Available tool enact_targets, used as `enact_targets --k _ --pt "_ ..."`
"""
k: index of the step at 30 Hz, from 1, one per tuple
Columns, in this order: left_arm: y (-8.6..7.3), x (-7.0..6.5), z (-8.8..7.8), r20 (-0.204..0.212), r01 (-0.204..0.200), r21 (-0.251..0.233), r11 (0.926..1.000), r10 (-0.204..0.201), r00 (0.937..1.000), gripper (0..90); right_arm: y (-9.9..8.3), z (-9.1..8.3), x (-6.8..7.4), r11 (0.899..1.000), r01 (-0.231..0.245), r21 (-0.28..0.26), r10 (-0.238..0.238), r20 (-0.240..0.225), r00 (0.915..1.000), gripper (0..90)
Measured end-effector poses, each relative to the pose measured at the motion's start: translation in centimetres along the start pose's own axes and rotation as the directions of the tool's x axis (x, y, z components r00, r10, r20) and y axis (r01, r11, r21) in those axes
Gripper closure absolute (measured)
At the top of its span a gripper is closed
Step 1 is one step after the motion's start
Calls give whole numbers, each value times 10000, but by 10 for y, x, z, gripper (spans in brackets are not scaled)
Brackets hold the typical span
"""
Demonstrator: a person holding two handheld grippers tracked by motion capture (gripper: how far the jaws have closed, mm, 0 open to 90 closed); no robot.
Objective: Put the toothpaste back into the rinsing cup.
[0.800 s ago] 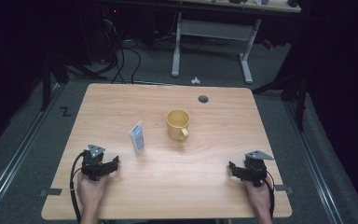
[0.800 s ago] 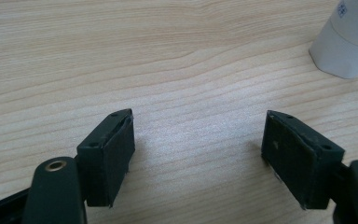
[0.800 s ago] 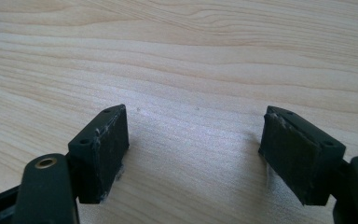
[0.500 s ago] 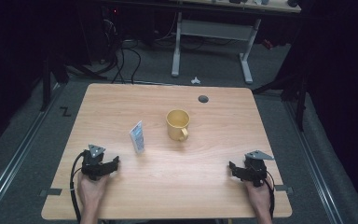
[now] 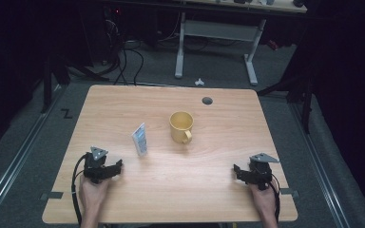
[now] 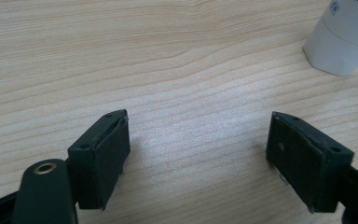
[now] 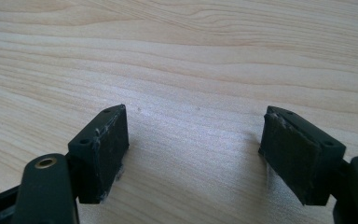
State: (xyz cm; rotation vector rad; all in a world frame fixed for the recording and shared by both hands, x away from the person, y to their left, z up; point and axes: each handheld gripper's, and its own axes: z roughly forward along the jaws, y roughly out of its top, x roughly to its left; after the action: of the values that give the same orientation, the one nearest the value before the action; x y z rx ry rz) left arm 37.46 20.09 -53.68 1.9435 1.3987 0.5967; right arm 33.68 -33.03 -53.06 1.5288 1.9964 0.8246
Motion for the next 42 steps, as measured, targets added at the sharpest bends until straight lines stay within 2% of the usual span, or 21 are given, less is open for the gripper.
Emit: enact_targets --k 8,17,25,29,42 --pt "0 -1 0 -156 176 -5 9998 -176 9997 232 0 0 0 10000 -1 0 1 6 10000 234" --pt "1 -2 0 -188 165 -18 9999 -165 9997 251 0 0 0 10000 -2 3 2 2 10000 234" --pt "1 -5 -1 -218 122 -19 9999 -123 9997 230 0 0 0 10000 -36 12 36 11 10000 234" --pt "1 -8 -3 -170 22 -164 9999 -25 9999 224 0 0 0 10000 -34 11 34 11 10000 234" --pt "0 -18 -13 440 -60 -238 9997 71 9990 179 0 0 0 10000 -2 2 2 10 10000 234"
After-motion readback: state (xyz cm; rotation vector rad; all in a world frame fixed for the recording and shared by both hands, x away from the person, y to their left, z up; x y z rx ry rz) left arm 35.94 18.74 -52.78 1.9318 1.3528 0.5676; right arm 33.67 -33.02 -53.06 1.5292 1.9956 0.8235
